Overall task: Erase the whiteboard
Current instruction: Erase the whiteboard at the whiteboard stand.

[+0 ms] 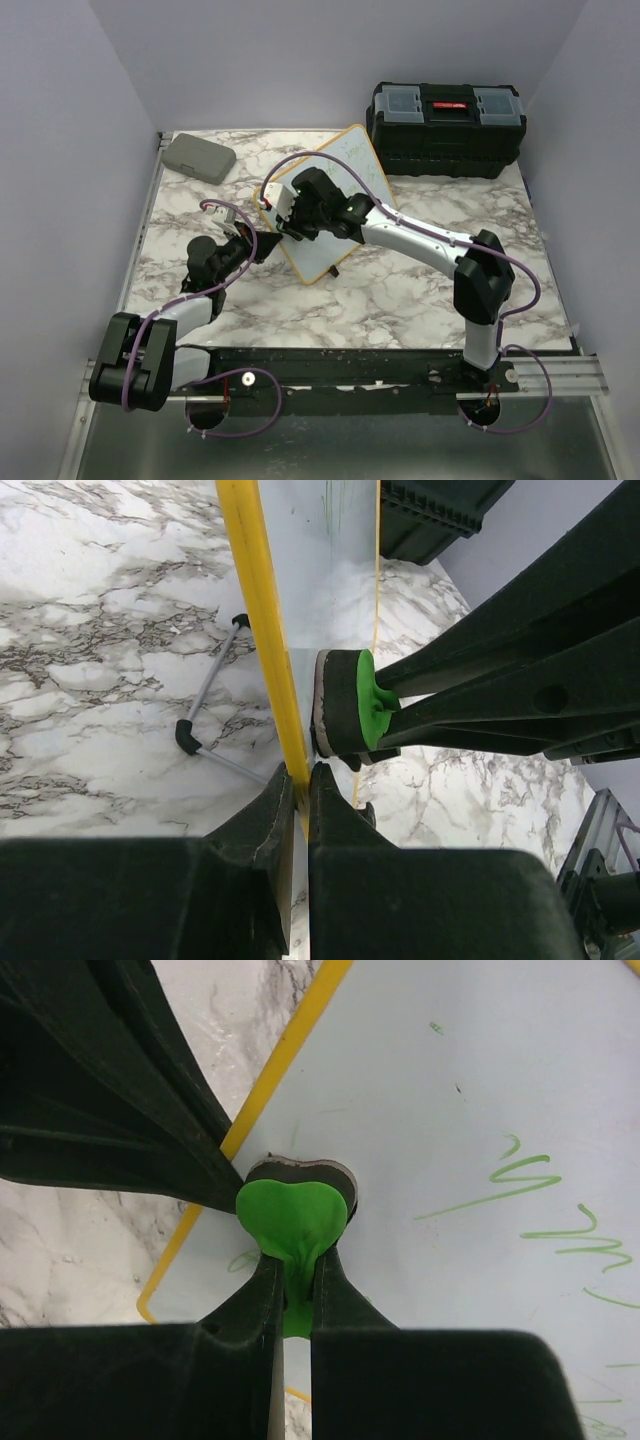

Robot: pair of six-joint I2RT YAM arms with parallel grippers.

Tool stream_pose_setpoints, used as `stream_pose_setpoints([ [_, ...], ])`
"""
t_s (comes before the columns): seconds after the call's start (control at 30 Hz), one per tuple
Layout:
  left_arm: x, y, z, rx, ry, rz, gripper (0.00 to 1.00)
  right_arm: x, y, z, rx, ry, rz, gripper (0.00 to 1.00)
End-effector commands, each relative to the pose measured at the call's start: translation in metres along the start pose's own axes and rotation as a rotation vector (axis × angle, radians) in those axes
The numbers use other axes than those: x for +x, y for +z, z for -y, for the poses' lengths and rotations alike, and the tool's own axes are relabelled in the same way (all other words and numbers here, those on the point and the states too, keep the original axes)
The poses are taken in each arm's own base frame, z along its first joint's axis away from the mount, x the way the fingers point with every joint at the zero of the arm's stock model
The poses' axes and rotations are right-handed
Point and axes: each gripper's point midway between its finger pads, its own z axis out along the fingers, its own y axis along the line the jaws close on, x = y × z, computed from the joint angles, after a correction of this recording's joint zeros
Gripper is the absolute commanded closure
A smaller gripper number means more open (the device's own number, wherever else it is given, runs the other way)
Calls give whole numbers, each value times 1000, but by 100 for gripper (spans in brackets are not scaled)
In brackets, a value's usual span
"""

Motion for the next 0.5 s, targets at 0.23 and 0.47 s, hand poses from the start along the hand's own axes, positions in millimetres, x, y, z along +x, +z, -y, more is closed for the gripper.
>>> stream_pose_setpoints([
  [0.23, 5, 1, 10, 66, 75, -30, 100, -23, 5, 34, 184, 97, 41, 99],
  [0.47, 3, 2, 11, 69, 75, -29, 100, -35, 17, 11, 139, 105, 56, 99],
])
